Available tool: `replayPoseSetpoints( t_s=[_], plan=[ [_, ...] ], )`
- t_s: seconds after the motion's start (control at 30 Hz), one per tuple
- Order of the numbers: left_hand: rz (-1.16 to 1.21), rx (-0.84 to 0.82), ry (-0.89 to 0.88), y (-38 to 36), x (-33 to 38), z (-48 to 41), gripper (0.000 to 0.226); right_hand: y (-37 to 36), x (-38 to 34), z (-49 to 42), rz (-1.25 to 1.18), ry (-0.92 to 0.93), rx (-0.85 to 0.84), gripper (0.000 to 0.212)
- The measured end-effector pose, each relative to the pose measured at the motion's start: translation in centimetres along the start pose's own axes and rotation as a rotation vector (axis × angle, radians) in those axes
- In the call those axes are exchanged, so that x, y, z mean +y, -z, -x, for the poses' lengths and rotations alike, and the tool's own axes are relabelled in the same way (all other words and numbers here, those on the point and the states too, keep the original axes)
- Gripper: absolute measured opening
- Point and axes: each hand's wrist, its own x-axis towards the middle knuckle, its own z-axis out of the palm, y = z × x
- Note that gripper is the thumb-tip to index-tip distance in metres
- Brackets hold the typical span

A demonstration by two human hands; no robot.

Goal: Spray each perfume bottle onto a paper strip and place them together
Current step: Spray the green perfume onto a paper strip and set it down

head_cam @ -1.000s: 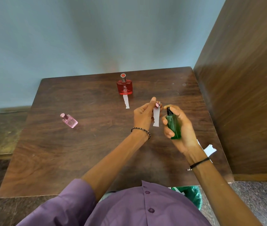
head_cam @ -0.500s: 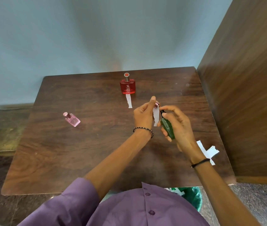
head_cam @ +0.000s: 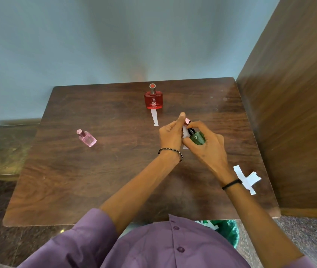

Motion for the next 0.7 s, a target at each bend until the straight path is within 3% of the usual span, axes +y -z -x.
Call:
replayPoseSetpoints(
  t_s=[0.2, 0.4, 0.57, 0.7],
  plan=[
    [0.008, -0.007, 0.015, -0.01, 0.18, 0.22, 0.033, -0.36, -0.33, 0.01, 0.010, -0.014, 0.055, 0.022],
    [0.037, 0.010, 0.037, -0.04, 0.84, 0.03, 0.027, 0.06, -0.37, 0.28, -0.017, -0.014, -0.035, 0.032],
    [0.023, 0.006, 0.032, -0.40, 0.82, 0.38, 0.031, -0.37, 0.00, 0.45, 0.029, 0.002, -0.037, 0.019],
    [0.026, 0.004, 0.032, -0.62, 0.62, 0.58, 0.031, -0.46, 0.05, 0.61, 0.034, -0.025, -0.012, 0.021]
  ],
)
